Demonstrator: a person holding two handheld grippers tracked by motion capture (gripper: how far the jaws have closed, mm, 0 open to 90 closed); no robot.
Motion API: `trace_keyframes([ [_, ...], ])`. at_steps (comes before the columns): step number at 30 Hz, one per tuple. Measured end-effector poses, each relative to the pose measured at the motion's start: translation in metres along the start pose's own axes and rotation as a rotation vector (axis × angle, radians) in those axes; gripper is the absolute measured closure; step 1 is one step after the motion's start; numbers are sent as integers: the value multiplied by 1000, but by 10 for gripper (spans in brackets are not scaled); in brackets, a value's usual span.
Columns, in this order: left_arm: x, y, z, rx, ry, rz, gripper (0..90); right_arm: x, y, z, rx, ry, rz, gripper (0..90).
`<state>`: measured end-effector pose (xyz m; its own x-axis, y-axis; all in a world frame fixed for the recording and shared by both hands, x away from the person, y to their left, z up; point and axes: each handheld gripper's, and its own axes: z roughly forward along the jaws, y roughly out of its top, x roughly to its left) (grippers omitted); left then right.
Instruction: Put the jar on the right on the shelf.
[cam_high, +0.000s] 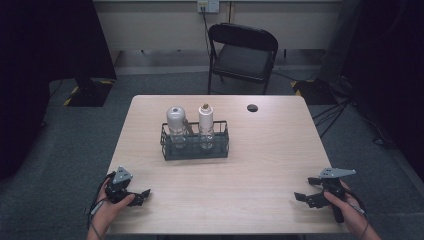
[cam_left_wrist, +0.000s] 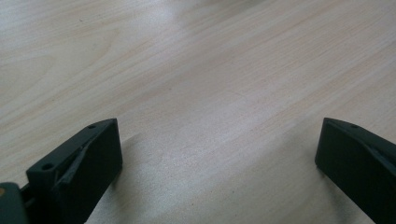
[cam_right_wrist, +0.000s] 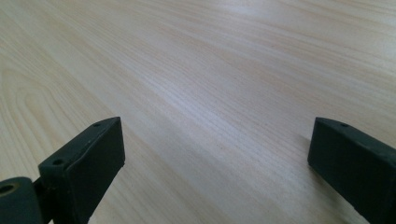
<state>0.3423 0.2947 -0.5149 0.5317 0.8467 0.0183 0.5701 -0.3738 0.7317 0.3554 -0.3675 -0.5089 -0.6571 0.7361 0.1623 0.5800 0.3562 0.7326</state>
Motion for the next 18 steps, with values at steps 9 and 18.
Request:
trace_keyframes([
  [9,0,0,0,0,1,-1,2,-2,-6,-7,10,-14,-19,26],
  [18,0,0,0,0,1,-1,2,-3,-12,-13,14,-24,-32,26],
])
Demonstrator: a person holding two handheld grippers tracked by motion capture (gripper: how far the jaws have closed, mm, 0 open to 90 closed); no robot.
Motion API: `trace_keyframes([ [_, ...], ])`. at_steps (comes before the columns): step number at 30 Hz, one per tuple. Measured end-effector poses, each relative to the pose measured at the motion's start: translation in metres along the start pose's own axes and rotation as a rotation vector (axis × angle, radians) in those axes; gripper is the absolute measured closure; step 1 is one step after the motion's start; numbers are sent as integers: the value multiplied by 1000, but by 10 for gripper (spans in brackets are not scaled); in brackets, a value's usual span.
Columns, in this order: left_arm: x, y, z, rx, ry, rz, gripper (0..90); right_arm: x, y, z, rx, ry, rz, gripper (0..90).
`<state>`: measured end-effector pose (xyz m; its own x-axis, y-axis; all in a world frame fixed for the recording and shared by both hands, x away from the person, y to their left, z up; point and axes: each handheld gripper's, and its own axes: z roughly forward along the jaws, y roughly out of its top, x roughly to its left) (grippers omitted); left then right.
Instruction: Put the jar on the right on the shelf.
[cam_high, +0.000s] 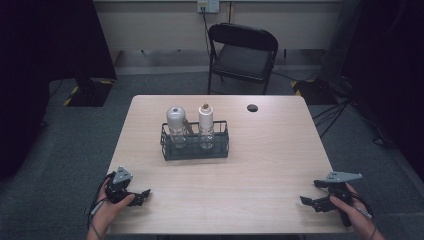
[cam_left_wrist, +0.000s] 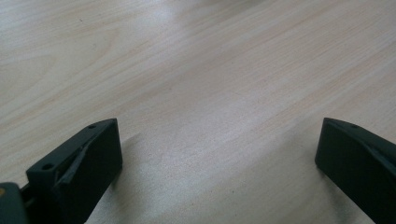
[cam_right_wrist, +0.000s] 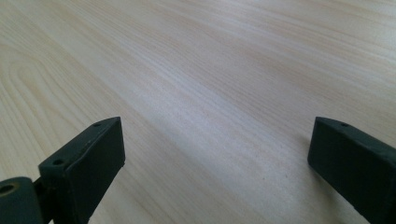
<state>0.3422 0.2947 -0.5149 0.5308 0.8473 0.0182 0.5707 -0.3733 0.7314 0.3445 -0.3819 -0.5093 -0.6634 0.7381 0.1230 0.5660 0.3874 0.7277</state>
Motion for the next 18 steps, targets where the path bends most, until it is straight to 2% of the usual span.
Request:
trace_keyframes([
  [18,0,0,0,0,1,-1,2,-1,-4,-9,6,-20,-33,28],
])
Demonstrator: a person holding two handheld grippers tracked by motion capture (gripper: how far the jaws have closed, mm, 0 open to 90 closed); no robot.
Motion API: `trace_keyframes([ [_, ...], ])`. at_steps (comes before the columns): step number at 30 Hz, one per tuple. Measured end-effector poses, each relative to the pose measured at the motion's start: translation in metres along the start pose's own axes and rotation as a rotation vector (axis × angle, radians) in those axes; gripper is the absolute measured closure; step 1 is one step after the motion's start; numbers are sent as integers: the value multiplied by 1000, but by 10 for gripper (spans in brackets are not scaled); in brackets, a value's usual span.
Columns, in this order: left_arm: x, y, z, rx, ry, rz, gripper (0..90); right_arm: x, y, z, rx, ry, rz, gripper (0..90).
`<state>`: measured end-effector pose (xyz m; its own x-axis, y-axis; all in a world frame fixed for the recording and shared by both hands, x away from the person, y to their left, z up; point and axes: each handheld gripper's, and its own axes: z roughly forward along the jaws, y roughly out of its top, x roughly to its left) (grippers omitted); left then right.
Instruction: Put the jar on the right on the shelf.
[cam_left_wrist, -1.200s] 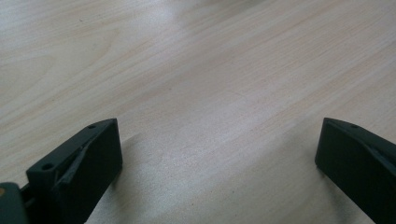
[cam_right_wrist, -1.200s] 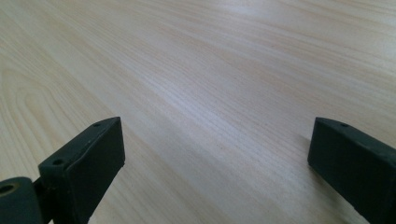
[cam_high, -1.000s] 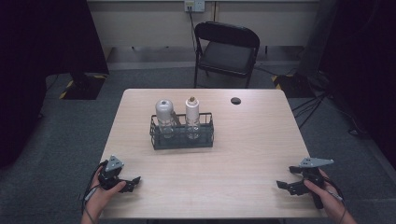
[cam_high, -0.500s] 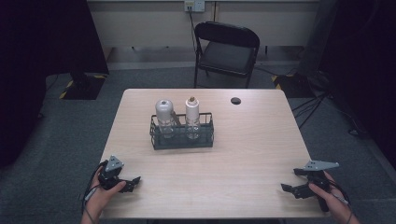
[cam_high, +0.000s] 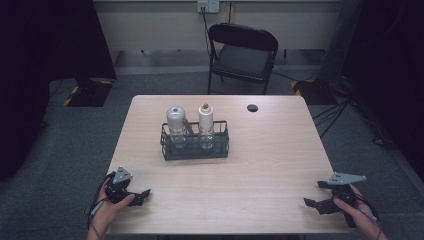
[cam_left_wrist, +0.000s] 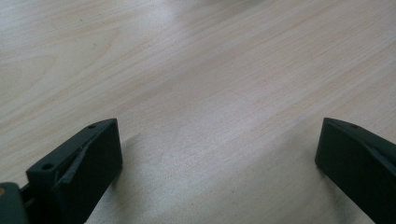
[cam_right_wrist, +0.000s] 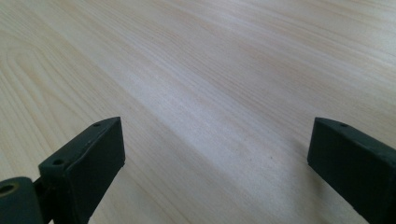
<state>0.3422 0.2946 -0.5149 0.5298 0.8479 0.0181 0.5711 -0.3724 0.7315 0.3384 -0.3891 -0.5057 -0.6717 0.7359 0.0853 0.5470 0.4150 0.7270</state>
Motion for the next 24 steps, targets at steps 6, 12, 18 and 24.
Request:
trace_keyframes([
  [6,0,0,0,0,1,0,2,-2,-4,-3,10,-10,-2,28],
  [12,0,0,0,0,1,0,2,-3,-7,-6,9,-15,4,28],
  [18,0,0,0,0,1,0,2,-3,-8,-7,6,-15,5,28],
  [24,0,0,0,0,1,-1,2,-3,-11,-7,12,-18,2,29],
])
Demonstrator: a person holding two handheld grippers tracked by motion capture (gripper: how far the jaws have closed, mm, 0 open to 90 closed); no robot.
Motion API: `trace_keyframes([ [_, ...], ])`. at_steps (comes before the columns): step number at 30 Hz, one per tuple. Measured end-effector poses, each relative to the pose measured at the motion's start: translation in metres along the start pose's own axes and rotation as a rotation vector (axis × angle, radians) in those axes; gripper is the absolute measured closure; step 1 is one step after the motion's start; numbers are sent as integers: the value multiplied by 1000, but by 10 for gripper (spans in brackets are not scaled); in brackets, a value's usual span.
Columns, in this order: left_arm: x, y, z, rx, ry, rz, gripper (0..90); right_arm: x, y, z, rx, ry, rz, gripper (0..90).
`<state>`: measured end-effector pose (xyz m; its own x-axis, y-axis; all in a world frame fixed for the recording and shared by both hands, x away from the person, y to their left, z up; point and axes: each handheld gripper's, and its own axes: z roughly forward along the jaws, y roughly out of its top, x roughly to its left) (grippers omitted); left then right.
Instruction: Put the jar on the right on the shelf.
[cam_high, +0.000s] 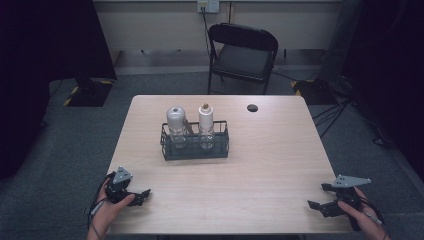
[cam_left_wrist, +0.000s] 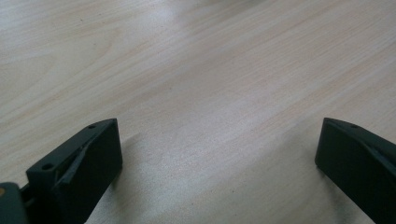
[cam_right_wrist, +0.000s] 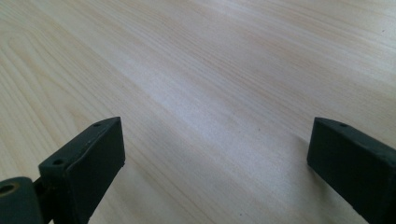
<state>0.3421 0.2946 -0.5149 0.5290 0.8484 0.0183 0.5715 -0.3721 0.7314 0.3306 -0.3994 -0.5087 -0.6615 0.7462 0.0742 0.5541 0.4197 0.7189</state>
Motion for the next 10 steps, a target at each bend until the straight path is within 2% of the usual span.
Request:
trace_keyframes([
  [6,0,0,0,0,0,0,2,0,-5,-3,1,-11,-5,28],
  [10,0,0,0,0,2,-1,2,2,-5,-3,8,-23,-26,25],
])
